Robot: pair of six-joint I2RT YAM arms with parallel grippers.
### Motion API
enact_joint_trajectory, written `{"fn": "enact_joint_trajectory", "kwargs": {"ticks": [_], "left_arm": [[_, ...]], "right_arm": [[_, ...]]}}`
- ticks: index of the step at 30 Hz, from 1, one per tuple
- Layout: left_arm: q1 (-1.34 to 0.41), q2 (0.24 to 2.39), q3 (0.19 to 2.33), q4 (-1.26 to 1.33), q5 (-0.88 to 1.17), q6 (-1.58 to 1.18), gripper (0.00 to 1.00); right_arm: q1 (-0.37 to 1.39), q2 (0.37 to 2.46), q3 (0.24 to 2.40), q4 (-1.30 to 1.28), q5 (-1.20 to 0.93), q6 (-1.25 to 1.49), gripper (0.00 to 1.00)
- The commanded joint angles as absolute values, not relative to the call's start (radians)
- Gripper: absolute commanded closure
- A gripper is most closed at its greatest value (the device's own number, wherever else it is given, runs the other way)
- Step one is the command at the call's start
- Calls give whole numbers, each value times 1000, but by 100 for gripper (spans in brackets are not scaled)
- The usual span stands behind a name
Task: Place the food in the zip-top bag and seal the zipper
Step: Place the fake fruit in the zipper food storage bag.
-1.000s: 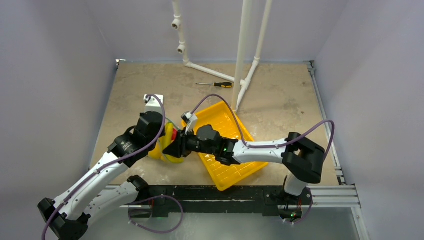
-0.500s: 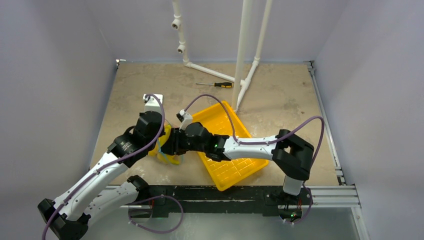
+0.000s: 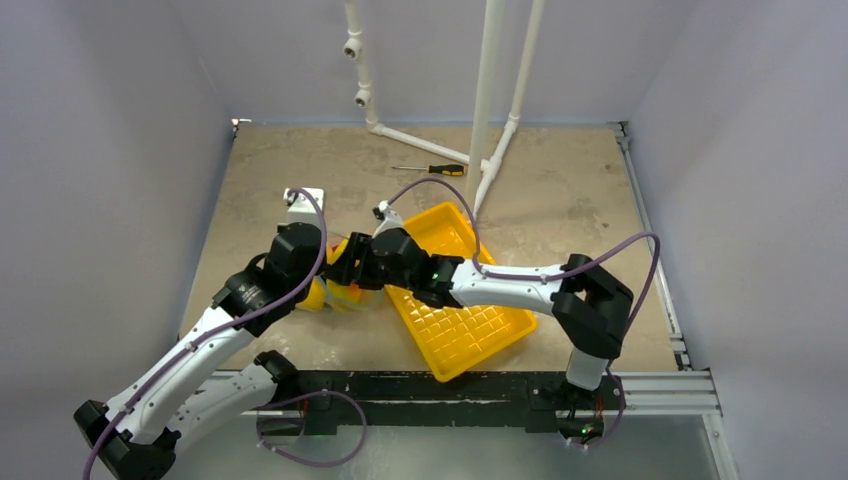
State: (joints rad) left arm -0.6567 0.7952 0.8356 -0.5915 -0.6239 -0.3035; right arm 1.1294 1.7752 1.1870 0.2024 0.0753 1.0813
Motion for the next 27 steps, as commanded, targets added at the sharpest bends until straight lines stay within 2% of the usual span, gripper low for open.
{"fn": "enact_joint_trajectory", "kwargs": {"ticks": [1, 8, 18, 27], "left_arm": [[-651, 781, 851, -552, -630, -311, 100], [-652, 780, 850, -553, -632, -314, 100], [-652, 785, 851, -552, -632, -315, 100], [-650, 795, 853, -553, -630, -314, 100]], "right_arm": [[1127, 1676, 1247, 160, 163, 1077, 39], [1127, 1572, 1234, 76, 243, 1061, 38], [1127, 1459, 1100, -21, 349, 1082, 39], [1127, 1473, 984, 14, 288, 1100, 41]]}}
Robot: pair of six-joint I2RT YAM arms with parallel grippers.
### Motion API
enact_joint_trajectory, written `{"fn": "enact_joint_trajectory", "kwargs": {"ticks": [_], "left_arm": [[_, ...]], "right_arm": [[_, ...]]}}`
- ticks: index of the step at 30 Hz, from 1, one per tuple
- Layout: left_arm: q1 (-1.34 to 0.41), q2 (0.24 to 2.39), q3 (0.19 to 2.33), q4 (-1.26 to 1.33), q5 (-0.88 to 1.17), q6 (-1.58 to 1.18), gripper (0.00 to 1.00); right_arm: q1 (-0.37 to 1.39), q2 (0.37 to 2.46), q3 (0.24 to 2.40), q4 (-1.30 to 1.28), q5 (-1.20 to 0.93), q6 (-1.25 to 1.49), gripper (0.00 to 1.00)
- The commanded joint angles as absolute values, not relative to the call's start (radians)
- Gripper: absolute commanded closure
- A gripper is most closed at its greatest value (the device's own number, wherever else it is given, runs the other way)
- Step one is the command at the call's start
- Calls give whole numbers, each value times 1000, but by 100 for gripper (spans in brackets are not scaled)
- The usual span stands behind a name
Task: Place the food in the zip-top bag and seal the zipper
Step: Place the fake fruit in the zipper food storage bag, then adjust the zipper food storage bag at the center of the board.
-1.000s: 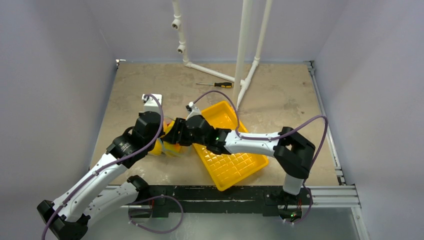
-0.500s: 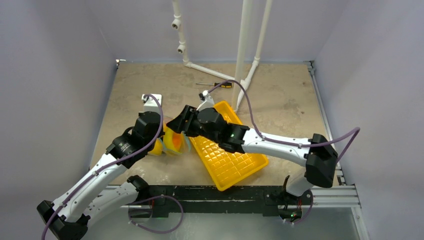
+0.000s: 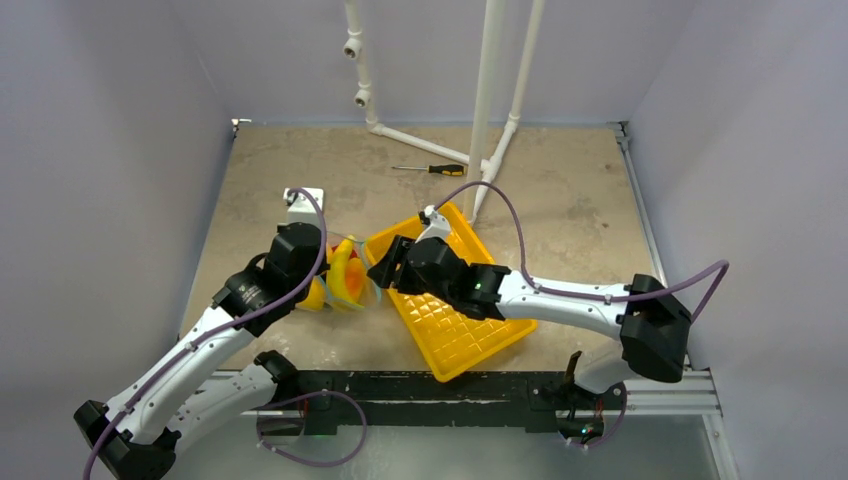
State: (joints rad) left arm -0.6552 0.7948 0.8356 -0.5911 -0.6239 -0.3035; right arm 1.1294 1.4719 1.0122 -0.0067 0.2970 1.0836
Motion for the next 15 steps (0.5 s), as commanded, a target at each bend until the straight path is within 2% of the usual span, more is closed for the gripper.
{"fn": "enact_joint_trajectory", "kwargs": {"ticks": [1, 15], "left_arm": [[-650, 795, 852, -553, -630, -313, 100], [-649, 798, 852, -555, -631, -315, 100]], "right_arm": [[1127, 1478, 976, 27, 279, 1099, 42], [1127, 1592, 982, 165, 197, 1069, 48]]}}
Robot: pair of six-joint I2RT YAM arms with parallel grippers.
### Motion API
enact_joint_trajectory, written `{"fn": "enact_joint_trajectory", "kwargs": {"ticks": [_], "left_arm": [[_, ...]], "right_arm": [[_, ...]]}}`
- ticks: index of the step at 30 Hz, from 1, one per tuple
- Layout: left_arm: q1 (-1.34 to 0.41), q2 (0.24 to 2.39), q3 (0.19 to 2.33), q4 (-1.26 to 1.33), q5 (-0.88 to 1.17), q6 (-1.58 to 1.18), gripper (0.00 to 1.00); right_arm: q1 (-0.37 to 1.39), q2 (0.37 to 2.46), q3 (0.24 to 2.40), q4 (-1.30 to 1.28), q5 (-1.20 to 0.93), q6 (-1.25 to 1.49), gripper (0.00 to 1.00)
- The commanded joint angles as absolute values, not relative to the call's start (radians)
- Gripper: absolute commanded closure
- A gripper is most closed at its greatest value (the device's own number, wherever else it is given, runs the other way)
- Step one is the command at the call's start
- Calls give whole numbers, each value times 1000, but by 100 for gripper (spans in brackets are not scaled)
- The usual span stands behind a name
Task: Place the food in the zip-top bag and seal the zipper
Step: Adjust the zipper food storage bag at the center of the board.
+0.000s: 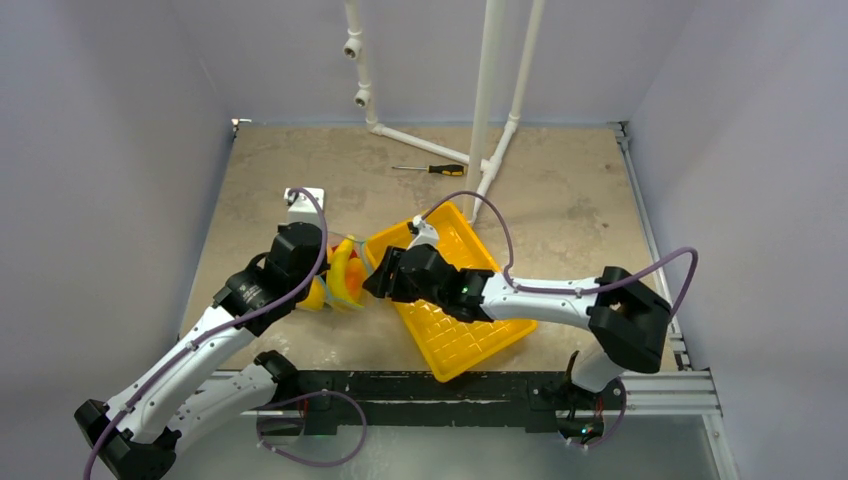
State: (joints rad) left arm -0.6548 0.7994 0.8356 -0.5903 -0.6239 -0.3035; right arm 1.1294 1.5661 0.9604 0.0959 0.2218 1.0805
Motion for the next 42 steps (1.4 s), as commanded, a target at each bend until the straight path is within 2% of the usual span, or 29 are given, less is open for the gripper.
{"fn": "enact_joint_trajectory", "kwargs": {"ticks": [1, 3, 4, 6, 9, 24, 31, 42], "left_arm": [[-649, 797, 852, -555, -632, -313, 100], [-650, 795, 852, -556, -632, -315, 100], [-650, 793, 851, -555, -632, -315, 100], [-649, 790, 850, -555, -631, -315, 100], [-649, 786, 851, -558, -634, -316, 100], [-650, 701, 955, -651, -631, -335, 100], [-650, 699, 1009, -717, -448, -369, 100], [-650, 748, 930, -665, -232, -419, 100]], "right_arm": [[1127, 1605, 991, 169, 190, 1066, 48], [1129, 1629, 1012, 170, 182, 1058, 52], [1129, 1636, 1020, 172, 181, 1055, 58], [1129, 1640, 1029, 181, 181, 1048, 77], [1129, 1629, 1045, 179, 187, 1038, 100], [1129, 1488, 1137, 145, 242, 929, 100], [1131, 1479, 1155, 167, 212, 884, 100], [1175, 1533, 1186, 182, 181, 887, 100]]}}
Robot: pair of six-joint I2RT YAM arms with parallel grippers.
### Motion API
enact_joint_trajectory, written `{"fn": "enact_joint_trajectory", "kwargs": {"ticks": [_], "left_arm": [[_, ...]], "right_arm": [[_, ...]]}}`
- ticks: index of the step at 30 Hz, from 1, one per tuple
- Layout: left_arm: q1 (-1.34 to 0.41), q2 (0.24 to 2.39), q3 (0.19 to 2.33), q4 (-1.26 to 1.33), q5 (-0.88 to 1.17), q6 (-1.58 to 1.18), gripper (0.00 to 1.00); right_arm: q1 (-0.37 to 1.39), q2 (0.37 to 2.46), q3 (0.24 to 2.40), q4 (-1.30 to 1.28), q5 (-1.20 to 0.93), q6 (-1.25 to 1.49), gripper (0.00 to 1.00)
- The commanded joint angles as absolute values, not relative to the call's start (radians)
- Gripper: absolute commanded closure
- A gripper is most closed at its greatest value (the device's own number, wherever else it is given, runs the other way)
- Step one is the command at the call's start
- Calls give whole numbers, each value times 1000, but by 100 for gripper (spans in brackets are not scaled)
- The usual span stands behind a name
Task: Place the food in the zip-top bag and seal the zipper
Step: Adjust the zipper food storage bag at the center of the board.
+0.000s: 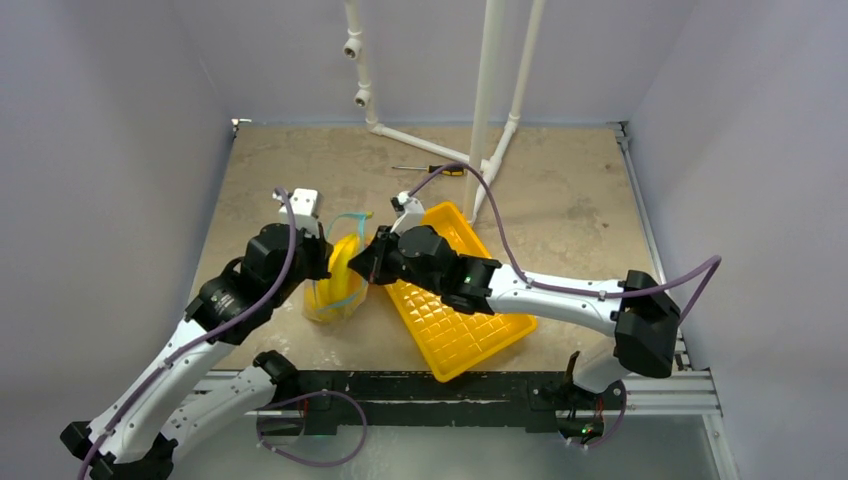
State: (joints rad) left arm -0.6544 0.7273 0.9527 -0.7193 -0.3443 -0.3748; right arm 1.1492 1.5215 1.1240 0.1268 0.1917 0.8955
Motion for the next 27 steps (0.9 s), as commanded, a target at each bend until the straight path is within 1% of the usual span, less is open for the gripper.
{"fn": "enact_joint_trajectory", "kwargs": {"ticks": [1, 6, 15, 22, 27], "left_arm": [[-650, 754, 928, -658, -217, -427, 100], [-650, 782, 898, -621, -126, -460, 100], [-650, 802, 903, -643, -153, -440, 100], [-650, 838, 891, -606, -148, -401, 100], [-650, 856, 904, -597, -143, -359, 100]], "right_arm": [[1180, 1537, 1187, 184, 183, 890, 100], [1193, 1549, 1186, 188, 204, 912, 100], [1202, 1538, 1132, 182, 252, 997, 100], [1206, 1522, 1082, 175, 251, 1001, 100], [1211, 1505, 1065, 148, 247, 963, 86]]}}
